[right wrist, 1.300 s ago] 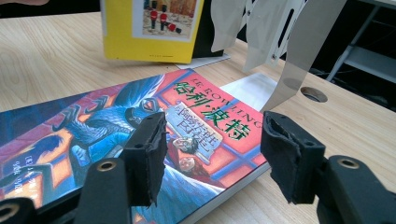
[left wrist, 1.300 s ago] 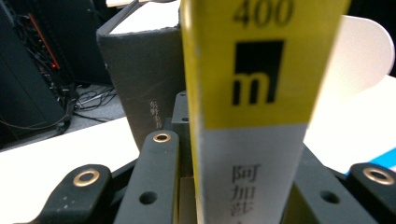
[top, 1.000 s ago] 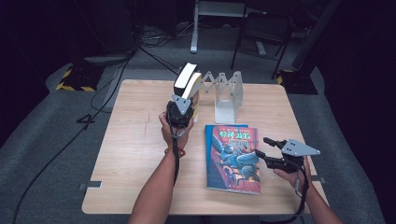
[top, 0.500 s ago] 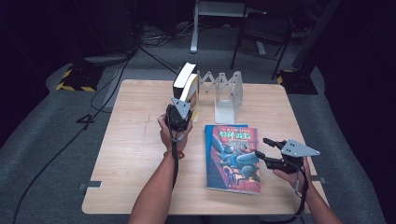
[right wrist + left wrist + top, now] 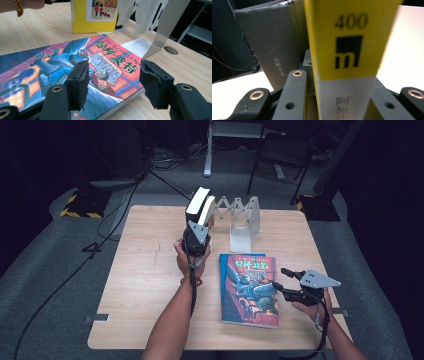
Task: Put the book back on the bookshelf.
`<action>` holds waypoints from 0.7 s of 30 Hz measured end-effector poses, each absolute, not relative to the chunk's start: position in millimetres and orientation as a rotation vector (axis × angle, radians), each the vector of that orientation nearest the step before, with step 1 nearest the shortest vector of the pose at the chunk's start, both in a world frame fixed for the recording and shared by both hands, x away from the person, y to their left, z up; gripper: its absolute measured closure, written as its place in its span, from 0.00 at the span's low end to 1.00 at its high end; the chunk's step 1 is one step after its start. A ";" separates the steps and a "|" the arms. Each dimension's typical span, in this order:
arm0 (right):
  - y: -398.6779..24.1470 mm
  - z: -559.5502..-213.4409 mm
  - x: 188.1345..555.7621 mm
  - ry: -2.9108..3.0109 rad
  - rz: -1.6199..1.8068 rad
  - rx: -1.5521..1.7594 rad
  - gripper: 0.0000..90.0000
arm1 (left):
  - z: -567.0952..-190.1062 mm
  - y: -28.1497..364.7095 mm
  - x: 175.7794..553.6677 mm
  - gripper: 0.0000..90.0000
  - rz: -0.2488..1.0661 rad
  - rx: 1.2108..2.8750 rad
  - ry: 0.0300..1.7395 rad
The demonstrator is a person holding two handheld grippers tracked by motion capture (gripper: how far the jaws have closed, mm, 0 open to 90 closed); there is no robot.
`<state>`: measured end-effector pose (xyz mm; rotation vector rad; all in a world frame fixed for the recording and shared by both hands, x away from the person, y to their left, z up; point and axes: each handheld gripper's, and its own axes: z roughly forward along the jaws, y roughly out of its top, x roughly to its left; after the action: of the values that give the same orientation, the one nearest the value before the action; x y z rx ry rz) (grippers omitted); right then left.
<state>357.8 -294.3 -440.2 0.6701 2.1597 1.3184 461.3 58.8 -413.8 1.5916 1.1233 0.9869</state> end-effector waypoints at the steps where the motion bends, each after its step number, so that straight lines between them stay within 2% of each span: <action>1: -294.7 -440.2 358.0 2.160 1.319 0.671 0.46 | -413.4 59.4 461.2 0.80 0.985 1.598 1.117; 6: -294.8 -439.5 357.5 2.164 1.316 0.666 0.46 | -413.6 61.3 457.2 0.76 0.960 1.591 1.107; 10: -295.7 -439.3 357.0 2.174 1.312 0.667 0.46 | -415.0 64.1 450.1 0.63 0.937 1.601 1.089; 14: -296.9 -439.5 356.1 2.183 1.305 0.671 0.46 | -417.1 72.9 443.6 0.57 0.911 1.634 1.075; 18: -296.9 -439.3 355.6 2.188 1.306 0.666 0.46 | -421.4 80.7 435.6 0.56 0.883 1.657 1.056; 21: -296.5 -439.7 356.0 2.194 1.306 0.671 0.46 | -426.1 83.8 430.1 0.60 0.867 1.686 1.040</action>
<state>356.0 -296.5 -439.7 0.6705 2.1937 1.3065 430.1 83.8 -426.1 1.6863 1.0396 0.8674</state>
